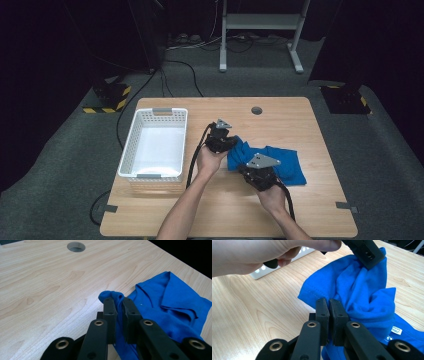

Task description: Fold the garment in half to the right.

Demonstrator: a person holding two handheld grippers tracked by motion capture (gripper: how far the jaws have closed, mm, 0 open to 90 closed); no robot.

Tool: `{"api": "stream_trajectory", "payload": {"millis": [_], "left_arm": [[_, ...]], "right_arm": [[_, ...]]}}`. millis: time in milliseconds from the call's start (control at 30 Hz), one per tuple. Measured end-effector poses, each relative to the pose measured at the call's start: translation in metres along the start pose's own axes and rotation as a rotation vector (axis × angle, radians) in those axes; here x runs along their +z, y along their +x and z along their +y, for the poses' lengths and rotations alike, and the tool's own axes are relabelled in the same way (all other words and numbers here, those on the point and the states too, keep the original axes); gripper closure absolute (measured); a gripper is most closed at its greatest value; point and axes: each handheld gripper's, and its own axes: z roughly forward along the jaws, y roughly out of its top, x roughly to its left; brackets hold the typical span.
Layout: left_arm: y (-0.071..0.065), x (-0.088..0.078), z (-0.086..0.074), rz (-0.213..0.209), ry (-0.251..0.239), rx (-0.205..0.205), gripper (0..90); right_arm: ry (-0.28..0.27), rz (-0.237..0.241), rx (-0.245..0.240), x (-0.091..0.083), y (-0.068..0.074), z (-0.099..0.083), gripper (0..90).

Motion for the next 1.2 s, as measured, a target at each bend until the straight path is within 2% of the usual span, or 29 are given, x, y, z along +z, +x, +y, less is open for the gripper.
{"api": "stream_trajectory", "payload": {"millis": [433, 800, 967, 1200], "left_arm": [[0.004, -0.015, 0.007, -0.01, -0.01, 0.011, 83.0], [0.006, -0.02, 0.008, -0.026, -0.008, 0.007, 83.0], [0.007, -0.025, 0.007, -0.043, -0.032, -0.003, 83.0], [0.008, -0.031, 0.007, -0.042, -0.047, -0.008, 83.0]], "right_arm": [[-0.032, 0.033, 0.016, -0.004, 0.003, 0.009, 86.6], [-0.043, 0.058, 0.024, -0.006, 0.006, 0.014, 86.6], [-0.048, 0.073, 0.03, -0.007, 0.006, 0.016, 86.6], [-0.055, 0.081, 0.027, -0.008, 0.007, 0.02, 86.7]]}}
